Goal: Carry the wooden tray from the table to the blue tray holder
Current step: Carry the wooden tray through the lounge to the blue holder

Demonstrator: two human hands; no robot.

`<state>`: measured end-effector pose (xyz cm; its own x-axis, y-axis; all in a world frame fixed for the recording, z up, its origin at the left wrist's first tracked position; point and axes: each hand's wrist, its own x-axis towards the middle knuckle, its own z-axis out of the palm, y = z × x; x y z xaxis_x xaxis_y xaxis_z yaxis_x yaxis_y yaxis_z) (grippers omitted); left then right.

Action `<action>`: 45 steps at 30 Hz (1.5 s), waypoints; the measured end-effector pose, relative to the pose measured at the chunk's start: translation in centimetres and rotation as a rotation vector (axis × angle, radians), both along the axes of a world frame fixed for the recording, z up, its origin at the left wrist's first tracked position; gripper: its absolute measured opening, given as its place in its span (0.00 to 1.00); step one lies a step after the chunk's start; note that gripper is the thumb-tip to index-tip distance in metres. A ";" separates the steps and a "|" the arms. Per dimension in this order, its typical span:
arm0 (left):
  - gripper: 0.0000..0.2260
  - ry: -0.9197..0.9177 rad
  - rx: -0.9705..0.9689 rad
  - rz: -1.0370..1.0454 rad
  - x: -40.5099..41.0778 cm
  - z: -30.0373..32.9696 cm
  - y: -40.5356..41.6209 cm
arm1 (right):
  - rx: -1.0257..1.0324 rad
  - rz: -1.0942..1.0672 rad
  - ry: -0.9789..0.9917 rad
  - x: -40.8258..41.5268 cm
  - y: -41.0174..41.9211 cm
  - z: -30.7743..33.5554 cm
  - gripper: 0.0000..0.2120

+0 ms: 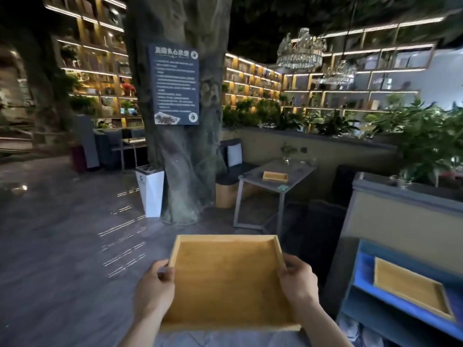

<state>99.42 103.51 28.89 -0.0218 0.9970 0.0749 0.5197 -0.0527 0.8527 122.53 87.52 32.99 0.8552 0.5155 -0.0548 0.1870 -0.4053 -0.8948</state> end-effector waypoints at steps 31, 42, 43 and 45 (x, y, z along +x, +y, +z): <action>0.10 0.036 0.004 -0.259 56.4 -0.5 57.3 | 0.065 -0.250 0.024 52.5 53.5 -2.3 0.19; 0.09 -0.005 -0.026 -0.328 81.1 0.3 81.3 | 0.037 -0.347 -0.022 75.6 76.1 -2.1 0.14; 0.09 0.022 -0.025 -0.329 83.3 0.3 82.9 | 0.038 -0.362 -0.010 77.6 77.6 -2.2 0.14; 0.10 0.055 -0.020 -0.351 88.0 -0.1 86.5 | 0.039 -0.379 -0.002 81.8 80.8 -2.7 0.13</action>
